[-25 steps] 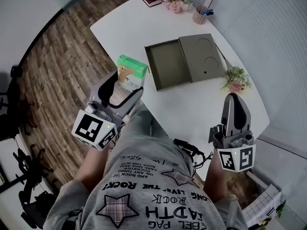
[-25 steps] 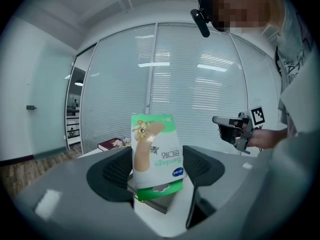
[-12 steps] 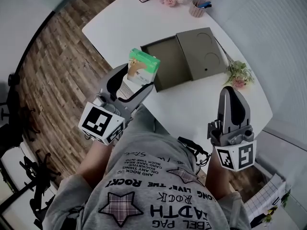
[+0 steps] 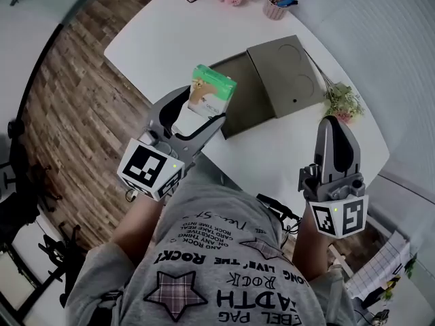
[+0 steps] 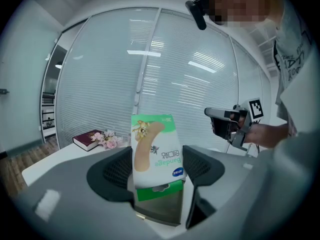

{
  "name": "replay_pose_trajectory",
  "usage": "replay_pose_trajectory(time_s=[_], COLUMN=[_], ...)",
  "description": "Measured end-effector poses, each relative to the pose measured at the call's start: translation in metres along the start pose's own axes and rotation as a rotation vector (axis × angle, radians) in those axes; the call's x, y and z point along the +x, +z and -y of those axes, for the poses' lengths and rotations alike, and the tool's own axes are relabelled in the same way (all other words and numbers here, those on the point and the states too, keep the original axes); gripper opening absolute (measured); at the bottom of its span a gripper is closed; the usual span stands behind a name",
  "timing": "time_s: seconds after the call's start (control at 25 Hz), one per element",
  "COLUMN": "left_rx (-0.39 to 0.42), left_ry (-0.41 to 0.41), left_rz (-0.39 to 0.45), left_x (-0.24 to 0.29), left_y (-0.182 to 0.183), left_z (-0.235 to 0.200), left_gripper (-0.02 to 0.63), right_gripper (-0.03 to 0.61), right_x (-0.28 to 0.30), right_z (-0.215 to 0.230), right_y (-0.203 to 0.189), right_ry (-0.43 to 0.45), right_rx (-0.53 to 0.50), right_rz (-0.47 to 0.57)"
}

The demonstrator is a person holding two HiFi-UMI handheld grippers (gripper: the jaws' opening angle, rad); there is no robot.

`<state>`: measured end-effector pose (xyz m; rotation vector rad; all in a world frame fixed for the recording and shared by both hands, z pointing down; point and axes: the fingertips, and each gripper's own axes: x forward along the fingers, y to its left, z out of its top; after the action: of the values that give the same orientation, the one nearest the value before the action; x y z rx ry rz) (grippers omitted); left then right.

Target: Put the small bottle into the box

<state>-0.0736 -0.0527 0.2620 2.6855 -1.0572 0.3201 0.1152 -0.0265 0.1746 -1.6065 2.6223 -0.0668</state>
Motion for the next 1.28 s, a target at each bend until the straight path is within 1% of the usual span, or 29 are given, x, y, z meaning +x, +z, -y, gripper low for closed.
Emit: replay_pose_trajectory(time_s=[0.16, 0.4, 0.6, 0.76, 1.04, 1.28], left_rx=[-0.010, 0.015, 0.009, 0.024, 0.069, 0.049], left_ry=[-0.044, -0.079, -0.118, -0.148, -0.187, -0.199], left_rz=[-0.019, -0.075, -0.114, -0.152, -0.231, -0.304], left_x=[0.015, 0.036, 0.058, 0.079, 0.098, 0.115], left_y=[-0.005, -0.021, -0.032, -0.042, -0.068, -0.095], left_z=[-0.006, -0.017, -0.016, -0.013, -0.013, -0.013], left_gripper=[0.325, 0.325, 0.325, 0.325, 0.325, 0.325], right_gripper=[0.015, 0.015, 0.015, 0.015, 0.015, 0.015], right_x=[0.011, 0.024, 0.030, 0.033, 0.039, 0.044], right_z=[0.005, 0.016, 0.021, 0.028, 0.035, 0.040], right_y=[-0.007, -0.018, -0.027, -0.035, -0.041, -0.048], right_ry=[-0.021, -0.061, -0.075, -0.086, -0.105, -0.107], right_rx=[0.003, 0.005, 0.026, 0.042, 0.063, 0.078], right_rz=[-0.018, -0.039, -0.054, -0.065, -0.072, -0.082])
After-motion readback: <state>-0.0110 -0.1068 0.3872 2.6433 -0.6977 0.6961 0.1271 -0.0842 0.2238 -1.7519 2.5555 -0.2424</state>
